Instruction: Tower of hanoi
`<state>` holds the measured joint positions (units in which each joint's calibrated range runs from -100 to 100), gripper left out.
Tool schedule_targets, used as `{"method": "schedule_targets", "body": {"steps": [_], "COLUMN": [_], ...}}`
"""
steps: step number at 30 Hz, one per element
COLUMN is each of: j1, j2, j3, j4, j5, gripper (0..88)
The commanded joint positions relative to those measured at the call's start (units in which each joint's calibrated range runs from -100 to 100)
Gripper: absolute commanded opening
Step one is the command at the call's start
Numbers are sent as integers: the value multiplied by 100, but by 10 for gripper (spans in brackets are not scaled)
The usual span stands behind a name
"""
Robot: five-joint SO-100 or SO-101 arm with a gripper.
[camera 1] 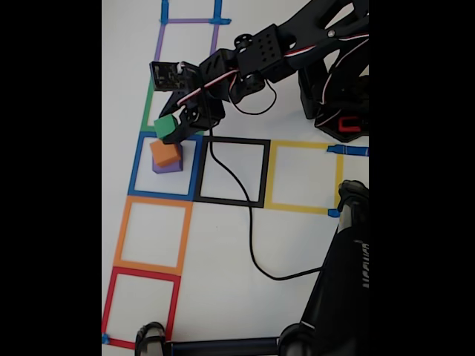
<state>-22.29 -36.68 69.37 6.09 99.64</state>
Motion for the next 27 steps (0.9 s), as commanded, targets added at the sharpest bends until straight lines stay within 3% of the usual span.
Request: {"method": "schedule_targets", "body": {"steps": [1, 11, 27], "j1": [-91, -129, -292], "j2": [329, 1500, 2631], "j3": [118, 100, -200], "j4": [-924, -2236, -3127], "j5": [36, 36, 36], "gripper": [36, 37, 35]}}
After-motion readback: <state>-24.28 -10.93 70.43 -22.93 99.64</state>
